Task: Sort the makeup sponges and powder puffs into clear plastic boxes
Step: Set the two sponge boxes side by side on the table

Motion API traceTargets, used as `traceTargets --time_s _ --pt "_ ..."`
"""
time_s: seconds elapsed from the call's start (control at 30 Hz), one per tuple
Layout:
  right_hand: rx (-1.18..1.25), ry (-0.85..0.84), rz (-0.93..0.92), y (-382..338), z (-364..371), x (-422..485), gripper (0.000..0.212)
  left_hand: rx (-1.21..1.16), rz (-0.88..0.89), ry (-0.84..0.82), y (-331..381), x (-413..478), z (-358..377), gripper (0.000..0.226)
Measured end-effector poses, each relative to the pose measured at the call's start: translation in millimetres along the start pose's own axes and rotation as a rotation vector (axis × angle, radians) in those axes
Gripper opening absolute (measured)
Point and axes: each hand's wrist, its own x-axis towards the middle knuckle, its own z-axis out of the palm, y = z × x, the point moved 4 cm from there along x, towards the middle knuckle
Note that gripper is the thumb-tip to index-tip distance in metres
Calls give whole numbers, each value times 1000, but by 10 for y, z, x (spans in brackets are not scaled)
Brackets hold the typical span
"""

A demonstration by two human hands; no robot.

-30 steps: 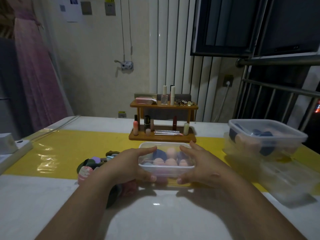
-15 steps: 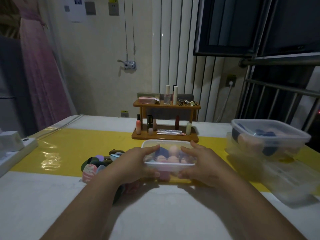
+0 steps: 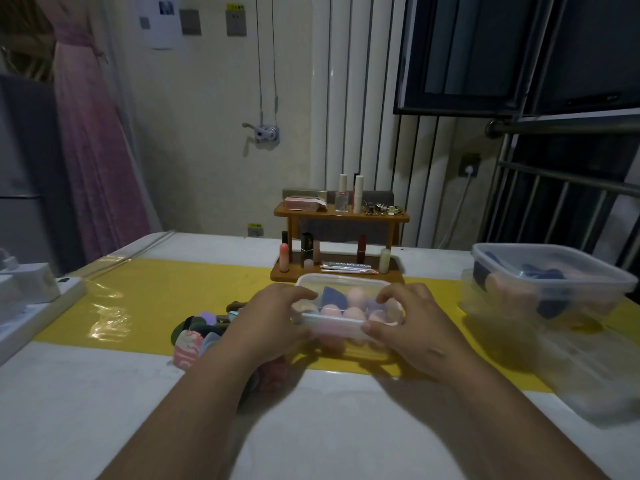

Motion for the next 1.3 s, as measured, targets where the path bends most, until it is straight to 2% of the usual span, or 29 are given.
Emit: traceTargets --time_s 0.13,0.3,0.37,0.5,0.67,0.8,0.97,1.1,1.17,1.3 --pt "61 139 4 -51 160 43 28 1 24 97 -51 18 -12 44" --pt "119 168 -72 -112 323 101 28 160 -106 144 -125 35 -52 55" --pt "137 131 -100 -142 382 115 29 207 -148 141 -167 44 -62 59" --pt "129 -49 -127 -196 517 142 57 157 -236 95 -256 70 -90 72" --pt "49 -230 -134 -374 663 143 75 139 -274 133 -322 44 -106 62" --pt "6 -234 -141 -393 696 155 79 158 -322 146 -331 41 -116 63" --pt "-27 -207 -140 -296 623 129 72 279 -293 172 -256 36 -137 64" --pt "-37 -124 -97 -250 467 121 63 5 -163 297 -1 8 -150 49" --pt "-76 -51 -78 -238 309 88 61 -137 -77 268 212 4 -75 43" --pt "-135 134 -94 -251 -105 -57 54 -254 -18 169 567 85 96 50"
